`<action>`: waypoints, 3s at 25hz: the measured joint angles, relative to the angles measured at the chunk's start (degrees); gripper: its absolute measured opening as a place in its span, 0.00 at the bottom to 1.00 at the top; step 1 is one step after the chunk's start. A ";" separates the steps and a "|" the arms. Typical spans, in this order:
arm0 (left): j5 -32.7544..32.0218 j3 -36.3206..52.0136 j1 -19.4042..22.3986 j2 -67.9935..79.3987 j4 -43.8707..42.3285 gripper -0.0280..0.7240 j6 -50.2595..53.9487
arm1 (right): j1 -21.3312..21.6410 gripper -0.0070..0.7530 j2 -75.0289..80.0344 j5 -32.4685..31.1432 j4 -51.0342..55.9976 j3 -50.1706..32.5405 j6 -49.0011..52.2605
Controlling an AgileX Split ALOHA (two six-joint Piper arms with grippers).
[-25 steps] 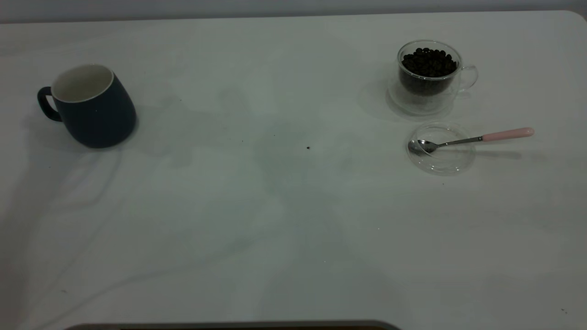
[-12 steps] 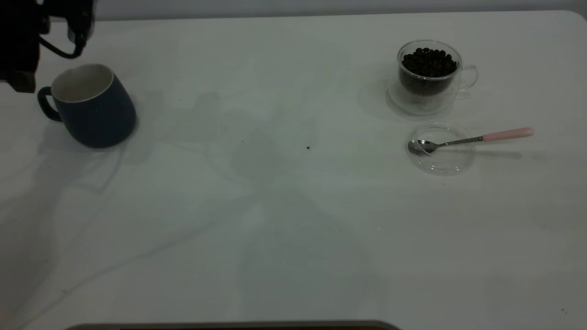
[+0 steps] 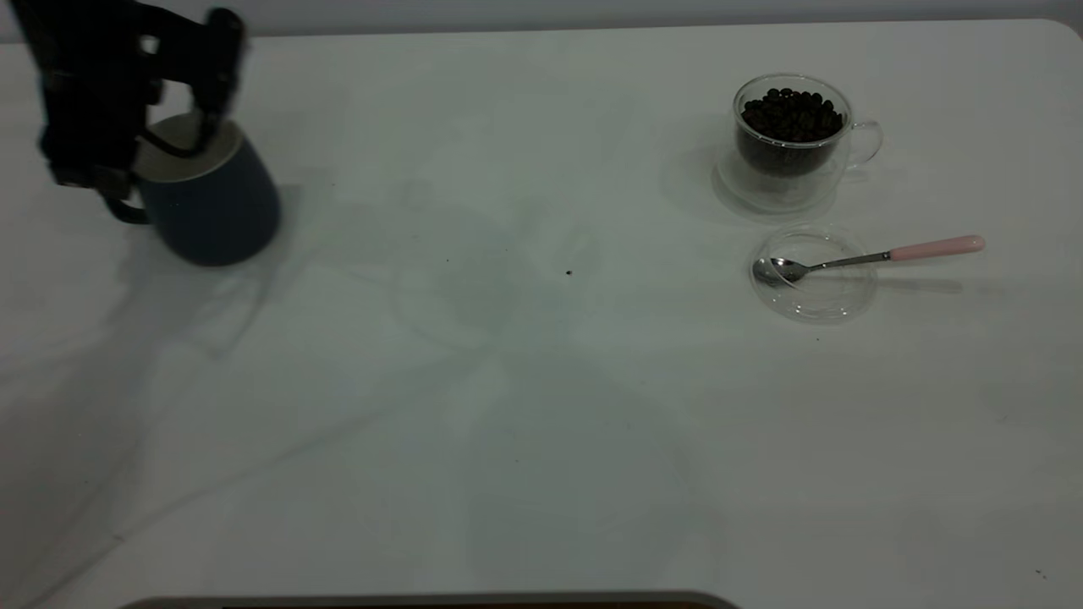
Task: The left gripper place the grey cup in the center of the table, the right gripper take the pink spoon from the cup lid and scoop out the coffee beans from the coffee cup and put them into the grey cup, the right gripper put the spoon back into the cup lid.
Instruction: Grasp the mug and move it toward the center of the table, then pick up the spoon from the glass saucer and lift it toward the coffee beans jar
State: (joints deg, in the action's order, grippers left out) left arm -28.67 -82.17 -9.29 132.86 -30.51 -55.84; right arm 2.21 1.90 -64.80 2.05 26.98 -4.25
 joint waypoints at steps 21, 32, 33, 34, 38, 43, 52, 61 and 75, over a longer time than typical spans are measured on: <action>11.75 -0.07 -19.30 1.53 0.05 0.82 21.14 | 0.00 0.48 0.00 0.00 0.05 0.00 0.00; -15.07 -5.00 -20.24 -15.41 -0.01 0.82 37.19 | 0.00 0.48 0.00 0.00 0.05 0.00 0.00; -18.42 -5.21 -20.24 -18.05 -0.43 0.82 39.36 | 0.00 0.48 0.00 0.00 0.05 0.00 0.00; -22.41 -5.32 -20.24 -20.57 -1.02 0.82 41.49 | 0.00 0.48 0.00 0.00 0.05 0.00 0.00; -36.37 -5.32 -20.24 -29.93 -2.74 0.82 49.90 | 0.00 0.48 0.00 0.00 0.05 0.00 0.00; -38.33 -5.18 -20.24 -41.11 -0.22 0.82 53.98 | 0.00 0.48 0.00 0.00 0.05 0.00 0.00; -38.33 4.79 -20.24 -66.05 17.69 0.82 54.14 | 0.00 0.48 0.00 0.00 0.05 0.00 0.00; -38.35 26.90 -20.24 -89.67 24.90 0.82 54.06 | 0.00 0.48 0.00 0.00 0.05 0.00 0.00; -35.68 52.60 -20.24 -119.56 28.90 0.82 56.41 | 0.00 0.48 0.00 0.00 0.05 0.00 0.00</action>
State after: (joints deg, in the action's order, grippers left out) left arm -64.35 -29.57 -29.53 13.31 -1.61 0.57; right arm 2.21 1.90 -64.80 2.10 26.98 -4.25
